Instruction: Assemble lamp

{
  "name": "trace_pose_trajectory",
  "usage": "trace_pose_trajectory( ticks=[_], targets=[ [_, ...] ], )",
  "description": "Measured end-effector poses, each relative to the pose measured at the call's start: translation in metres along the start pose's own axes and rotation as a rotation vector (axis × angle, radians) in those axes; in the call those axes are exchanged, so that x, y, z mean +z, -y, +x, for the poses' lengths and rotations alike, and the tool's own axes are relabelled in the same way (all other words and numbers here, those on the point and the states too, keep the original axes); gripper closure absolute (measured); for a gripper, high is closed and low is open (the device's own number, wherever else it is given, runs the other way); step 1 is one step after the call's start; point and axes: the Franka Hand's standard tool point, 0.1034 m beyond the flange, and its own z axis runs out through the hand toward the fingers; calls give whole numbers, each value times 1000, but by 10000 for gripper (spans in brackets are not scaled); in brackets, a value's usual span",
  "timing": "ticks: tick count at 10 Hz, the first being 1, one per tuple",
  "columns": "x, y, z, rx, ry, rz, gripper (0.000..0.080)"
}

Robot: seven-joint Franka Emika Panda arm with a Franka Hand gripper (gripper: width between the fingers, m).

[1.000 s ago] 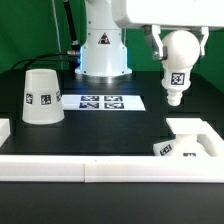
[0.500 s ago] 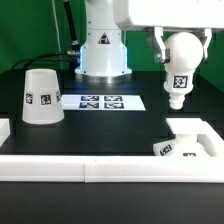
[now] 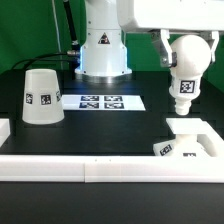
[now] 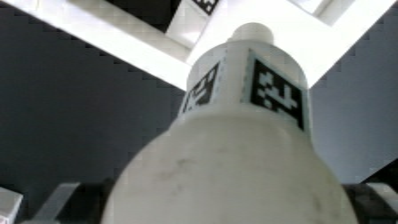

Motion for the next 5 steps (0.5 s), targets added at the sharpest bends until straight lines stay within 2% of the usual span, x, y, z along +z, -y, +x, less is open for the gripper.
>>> trace_pose_trajectory(
  ticks=[4,5],
  targets=[
    [2,1,-2,1,3,2,220],
    [2,3,1,-32,-6,-9,220]
  ],
)
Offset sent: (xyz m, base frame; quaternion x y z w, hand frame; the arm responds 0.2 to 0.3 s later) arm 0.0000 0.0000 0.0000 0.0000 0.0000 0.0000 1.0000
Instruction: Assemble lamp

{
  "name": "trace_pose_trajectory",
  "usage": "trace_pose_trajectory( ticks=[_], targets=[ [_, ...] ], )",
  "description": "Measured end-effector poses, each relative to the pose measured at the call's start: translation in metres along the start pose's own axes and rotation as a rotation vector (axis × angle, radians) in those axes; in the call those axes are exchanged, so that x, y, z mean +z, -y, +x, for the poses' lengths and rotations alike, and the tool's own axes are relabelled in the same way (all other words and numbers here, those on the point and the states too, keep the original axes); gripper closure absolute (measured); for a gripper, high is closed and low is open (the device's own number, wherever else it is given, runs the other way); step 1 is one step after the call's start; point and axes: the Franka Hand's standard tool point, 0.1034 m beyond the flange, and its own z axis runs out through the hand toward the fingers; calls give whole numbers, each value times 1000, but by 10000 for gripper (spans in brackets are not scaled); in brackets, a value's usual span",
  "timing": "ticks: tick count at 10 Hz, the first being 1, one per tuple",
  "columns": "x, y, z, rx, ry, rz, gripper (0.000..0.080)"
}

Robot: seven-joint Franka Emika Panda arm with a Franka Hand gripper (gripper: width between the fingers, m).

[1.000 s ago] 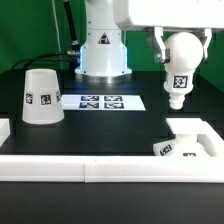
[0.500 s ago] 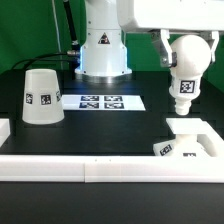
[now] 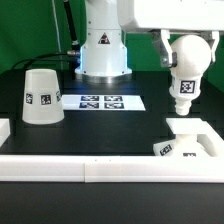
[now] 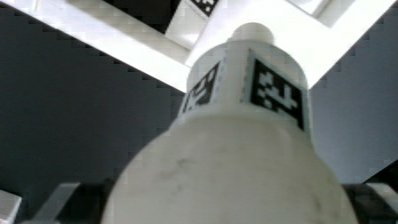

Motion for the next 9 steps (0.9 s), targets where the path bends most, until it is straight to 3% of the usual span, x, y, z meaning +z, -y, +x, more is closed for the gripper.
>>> trace_pose_trajectory(
  ticks=[9],
  targets=[
    [14,6,-2,-26,16,12,220]
  ],
)
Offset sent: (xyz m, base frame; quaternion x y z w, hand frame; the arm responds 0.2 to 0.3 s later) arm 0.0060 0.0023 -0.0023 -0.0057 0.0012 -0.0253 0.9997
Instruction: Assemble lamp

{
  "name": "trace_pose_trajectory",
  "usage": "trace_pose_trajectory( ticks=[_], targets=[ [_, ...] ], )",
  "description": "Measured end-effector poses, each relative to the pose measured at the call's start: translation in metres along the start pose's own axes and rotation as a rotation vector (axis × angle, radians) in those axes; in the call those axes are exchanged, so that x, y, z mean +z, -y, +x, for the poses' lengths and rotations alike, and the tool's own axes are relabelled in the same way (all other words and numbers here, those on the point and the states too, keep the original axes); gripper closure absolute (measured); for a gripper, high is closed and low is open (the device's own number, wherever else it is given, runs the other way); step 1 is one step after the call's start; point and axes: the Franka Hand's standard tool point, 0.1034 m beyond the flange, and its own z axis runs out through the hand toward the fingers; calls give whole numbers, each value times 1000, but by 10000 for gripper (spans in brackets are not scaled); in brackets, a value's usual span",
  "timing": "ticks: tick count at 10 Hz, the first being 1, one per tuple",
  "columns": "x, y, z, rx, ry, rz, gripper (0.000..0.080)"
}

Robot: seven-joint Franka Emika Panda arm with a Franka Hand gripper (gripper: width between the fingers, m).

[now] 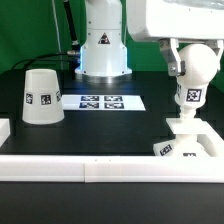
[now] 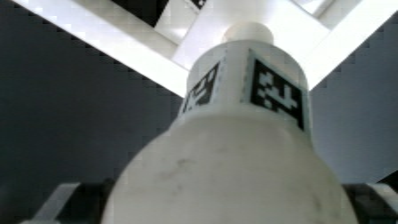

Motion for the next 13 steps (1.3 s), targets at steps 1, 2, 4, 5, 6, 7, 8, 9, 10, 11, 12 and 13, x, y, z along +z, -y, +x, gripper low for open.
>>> trace_pose_trajectory(
  ticks=[1,2,4,5,6,7,8,9,10,11,12,13],
  targets=[
    [2,0,-1,1,3,1,220],
    [4,0,-2,2,6,3,220],
    [7,0,-2,2,9,5,220],
    [8,0,-2,2,10,6,220],
    [9,0,-3,2,11,7,220],
    [10,1,-5,2,10,6,220],
    [11,2,-7,2,0,0,220],
    [11,3,-6,1,-23,-11,220],
    [11,4,-6,-1,-43,-21,220],
    [12,5,-9,-1,-47,-23,220],
    [14,7,-13,-1,-42,-21,220],
    [15,7,-14,-1,-41,-21,220]
  ],
)
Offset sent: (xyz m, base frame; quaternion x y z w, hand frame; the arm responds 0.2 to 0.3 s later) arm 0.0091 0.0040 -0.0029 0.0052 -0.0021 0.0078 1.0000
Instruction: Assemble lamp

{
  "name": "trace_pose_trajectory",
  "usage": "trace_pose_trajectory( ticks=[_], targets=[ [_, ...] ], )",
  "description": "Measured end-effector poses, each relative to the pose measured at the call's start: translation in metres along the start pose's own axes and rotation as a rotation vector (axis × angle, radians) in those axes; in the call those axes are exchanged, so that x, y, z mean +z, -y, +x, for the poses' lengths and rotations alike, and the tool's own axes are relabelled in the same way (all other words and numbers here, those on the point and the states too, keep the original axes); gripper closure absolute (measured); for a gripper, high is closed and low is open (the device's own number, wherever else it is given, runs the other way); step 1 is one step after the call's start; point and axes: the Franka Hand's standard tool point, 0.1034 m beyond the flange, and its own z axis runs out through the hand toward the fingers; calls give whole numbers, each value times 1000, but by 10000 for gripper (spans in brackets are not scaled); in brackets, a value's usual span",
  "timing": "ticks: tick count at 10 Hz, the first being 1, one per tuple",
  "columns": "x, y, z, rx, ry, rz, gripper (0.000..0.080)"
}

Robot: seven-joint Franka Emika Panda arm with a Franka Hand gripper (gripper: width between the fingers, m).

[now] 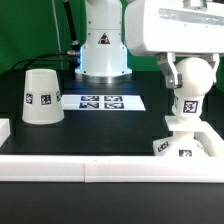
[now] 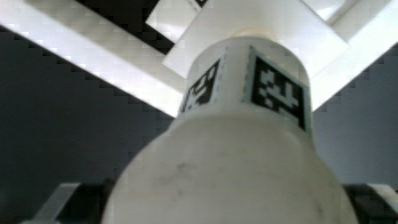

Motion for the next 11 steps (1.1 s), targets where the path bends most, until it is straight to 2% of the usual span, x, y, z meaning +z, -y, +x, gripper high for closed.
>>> trace_pose_trajectory(
  ticks=[2,5,7,11],
  targets=[
    [1,2,-8,2,7,1,110],
    [1,1,-18,11,22,5,103],
    [-3,0,-18,12,25,4,101],
    [-23,-7,-16,22,112,41,101]
  ],
)
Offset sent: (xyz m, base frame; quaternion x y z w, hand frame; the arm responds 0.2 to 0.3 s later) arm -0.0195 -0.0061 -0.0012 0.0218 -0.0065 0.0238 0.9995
